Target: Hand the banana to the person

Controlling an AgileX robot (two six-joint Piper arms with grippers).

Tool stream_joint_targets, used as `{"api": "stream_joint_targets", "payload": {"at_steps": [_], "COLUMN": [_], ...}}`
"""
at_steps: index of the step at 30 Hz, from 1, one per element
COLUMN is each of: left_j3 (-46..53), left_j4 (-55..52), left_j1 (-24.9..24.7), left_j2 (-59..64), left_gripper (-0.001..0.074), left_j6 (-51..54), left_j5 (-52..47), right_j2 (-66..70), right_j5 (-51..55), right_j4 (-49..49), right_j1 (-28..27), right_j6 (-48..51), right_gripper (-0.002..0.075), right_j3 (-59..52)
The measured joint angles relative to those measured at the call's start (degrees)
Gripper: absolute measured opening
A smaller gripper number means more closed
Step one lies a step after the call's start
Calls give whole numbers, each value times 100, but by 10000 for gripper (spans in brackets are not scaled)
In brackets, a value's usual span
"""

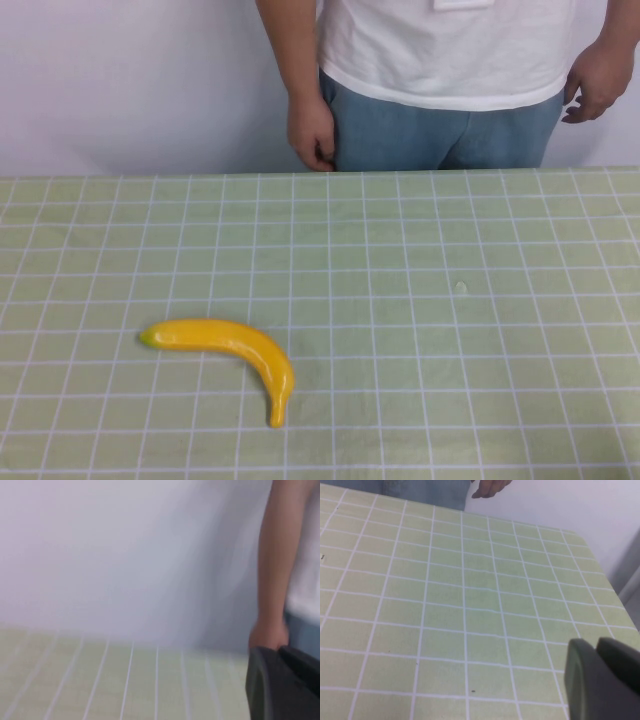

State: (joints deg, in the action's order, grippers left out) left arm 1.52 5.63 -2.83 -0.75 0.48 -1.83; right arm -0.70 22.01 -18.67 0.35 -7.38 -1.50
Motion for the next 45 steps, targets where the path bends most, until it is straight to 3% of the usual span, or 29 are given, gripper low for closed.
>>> {"api": "stream_joint_targets", "payload": {"at_steps": [13, 17, 22, 26, 33, 38, 42, 45], "left_j3": [0, -319, -1408, -2532, -4482, -4761, -4761, -4882], "left_j4": [76, 358, 689, 903, 866, 752, 775, 799], "left_j1": [0, 0, 0, 0, 0, 0, 0, 0], "left_j2": [0, -2, 180, 700, 2336, 3247, 3785, 4185], "left_gripper": [0, 0, 0, 0, 0, 0, 0, 0], "left_j6": [-480, -421, -48, 36, 64, 135, 240, 963], "left_j5": [3493, 3582, 3545, 2496, -1181, -3083, -3792, -4338], "right_j2": [0, 0, 0, 0, 0, 0, 0, 0], "right_j5": [0, 0, 0, 0, 0, 0, 0, 0], "right_j4": [0, 0, 0, 0, 0, 0, 0, 0], "right_j1": [0, 0, 0, 0, 0, 0, 0, 0], "right_j6": [0, 0, 0, 0, 0, 0, 0, 0], "right_gripper": [-8, -8, -8, -8, -8, -8, -8, -8], "right_j3": [0, 0, 0, 0, 0, 0, 0, 0]}}
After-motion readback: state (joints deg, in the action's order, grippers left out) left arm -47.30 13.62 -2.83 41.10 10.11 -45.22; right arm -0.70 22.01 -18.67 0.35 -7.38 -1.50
